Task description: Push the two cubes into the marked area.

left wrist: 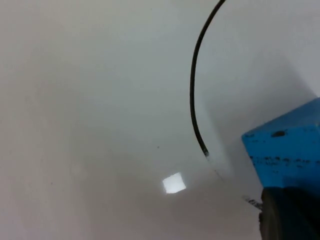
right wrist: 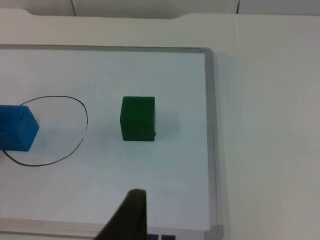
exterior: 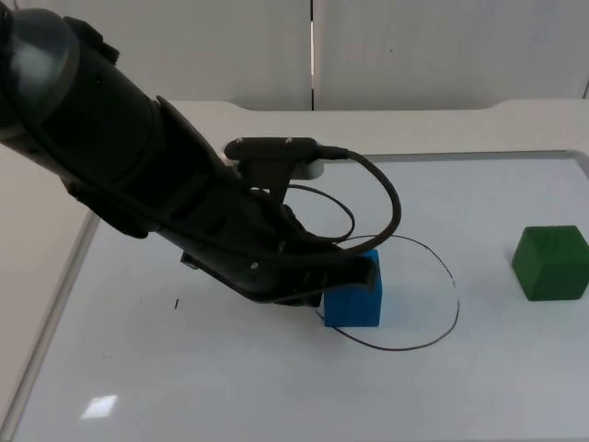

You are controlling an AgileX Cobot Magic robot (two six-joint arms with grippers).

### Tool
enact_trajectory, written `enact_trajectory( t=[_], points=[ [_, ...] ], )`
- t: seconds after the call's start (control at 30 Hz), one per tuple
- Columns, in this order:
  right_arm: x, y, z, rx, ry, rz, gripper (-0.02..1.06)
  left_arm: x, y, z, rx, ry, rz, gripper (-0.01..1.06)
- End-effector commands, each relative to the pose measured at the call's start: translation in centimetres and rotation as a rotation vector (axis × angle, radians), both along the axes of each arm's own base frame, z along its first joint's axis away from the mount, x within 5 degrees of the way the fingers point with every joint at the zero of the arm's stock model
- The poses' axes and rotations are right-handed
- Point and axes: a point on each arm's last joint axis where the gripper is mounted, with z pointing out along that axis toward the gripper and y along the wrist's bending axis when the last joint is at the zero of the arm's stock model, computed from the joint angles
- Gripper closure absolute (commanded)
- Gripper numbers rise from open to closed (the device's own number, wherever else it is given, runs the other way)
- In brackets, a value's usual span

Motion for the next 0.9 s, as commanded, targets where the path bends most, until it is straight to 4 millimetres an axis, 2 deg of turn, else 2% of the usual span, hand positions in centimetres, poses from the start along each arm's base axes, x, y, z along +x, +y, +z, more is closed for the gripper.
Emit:
enact_trajectory(
  t=[0.0, 0.33, 0.87],
  points=[
    [0.0, 0.0, 0.0, 0.004, -0.005, 0.004, -0.01, 0.0, -0.3, 0.1, -0.011, 0.001, 0.008, 1.05],
    [0.0, 0.0, 0.0, 0.004, -0.005, 0.004, -0.01, -0.3, -1.3, 0.3, 0.003, -0.035, -0.013, 1.05],
    [0.0, 0.0, 0.0, 0.004, -0.005, 0.004, -0.01, -0.1, -1.3, 0.8, 0.023, -0.076, -0.071, 1.05]
  ],
)
